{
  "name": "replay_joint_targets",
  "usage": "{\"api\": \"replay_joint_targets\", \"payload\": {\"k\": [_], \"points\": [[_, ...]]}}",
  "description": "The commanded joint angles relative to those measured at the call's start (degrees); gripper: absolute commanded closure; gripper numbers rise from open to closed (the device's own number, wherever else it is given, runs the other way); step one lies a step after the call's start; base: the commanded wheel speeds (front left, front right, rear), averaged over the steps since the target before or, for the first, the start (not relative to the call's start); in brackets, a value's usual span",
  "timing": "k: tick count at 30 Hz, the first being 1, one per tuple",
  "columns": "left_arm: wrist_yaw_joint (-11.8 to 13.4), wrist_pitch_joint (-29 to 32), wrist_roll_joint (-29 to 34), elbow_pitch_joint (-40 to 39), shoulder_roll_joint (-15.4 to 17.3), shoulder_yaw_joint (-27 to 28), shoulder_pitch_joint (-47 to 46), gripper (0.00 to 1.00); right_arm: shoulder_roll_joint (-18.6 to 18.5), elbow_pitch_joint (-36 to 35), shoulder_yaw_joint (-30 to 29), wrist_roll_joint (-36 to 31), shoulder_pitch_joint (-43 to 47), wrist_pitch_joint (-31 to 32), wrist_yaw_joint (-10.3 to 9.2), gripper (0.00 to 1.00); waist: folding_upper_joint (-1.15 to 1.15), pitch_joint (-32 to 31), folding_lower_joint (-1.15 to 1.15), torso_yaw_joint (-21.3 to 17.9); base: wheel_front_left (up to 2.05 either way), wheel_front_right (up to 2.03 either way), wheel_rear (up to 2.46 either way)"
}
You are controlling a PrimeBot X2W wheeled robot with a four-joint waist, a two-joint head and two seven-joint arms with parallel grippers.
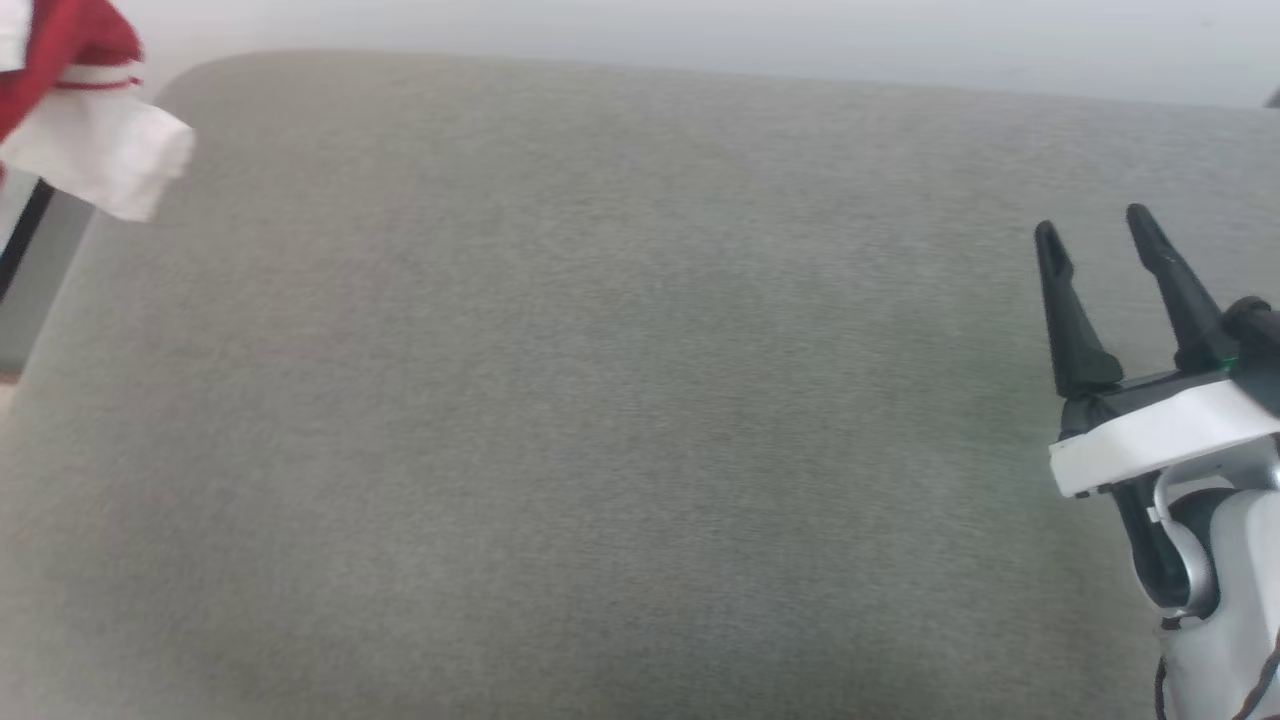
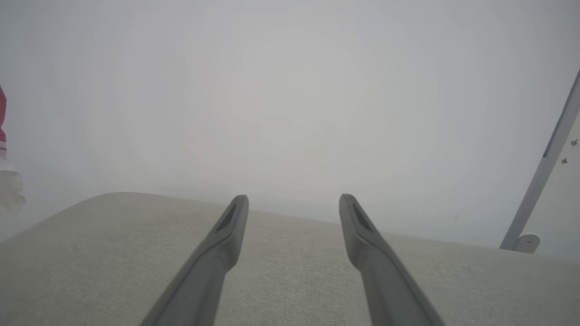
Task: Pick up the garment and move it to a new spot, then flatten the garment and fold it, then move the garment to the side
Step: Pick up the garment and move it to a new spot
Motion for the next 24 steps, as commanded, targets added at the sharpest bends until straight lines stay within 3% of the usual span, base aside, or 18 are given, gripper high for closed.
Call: {"api": "replay_joint_targets", "payload": {"k": [1,10,17,24], "points": [[1.4,2.4,-1.1,-4.9,-0.2,0.3,2.5,1.00,0.1,0.2,-0.6,-0.3,0.4,-0.6,0.00,0.00,0.00,-0.7,0.00,-1.8,0.00,0.00,0.00],[9.1,16.3,-2.0,-33.6,-1.0,-0.2,14.4,1.00,0.6,0.6,-3.0,-0.5,-1.0,-2.0,0.00,0.00,0.00,0.4,0.00,-10.4,0.00,0.00,0.00],[11.4,21.6,-0.7,-43.6,-2.8,-3.9,16.1,1.00,1.2,1.7,-4.7,-0.5,-1.2,-3.6,0.00,0.00,0.00,1.5,0.00,-16.3,0.00,0.00,0.00],[12.3,24.9,-0.2,-47.2,-6.2,-8.9,14.8,1.00,2.4,3.3,-6.4,-0.2,-0.3,-5.3,0.00,0.00,0.00,2.7,0.00,-20.6,0.00,0.00,0.00]]}}
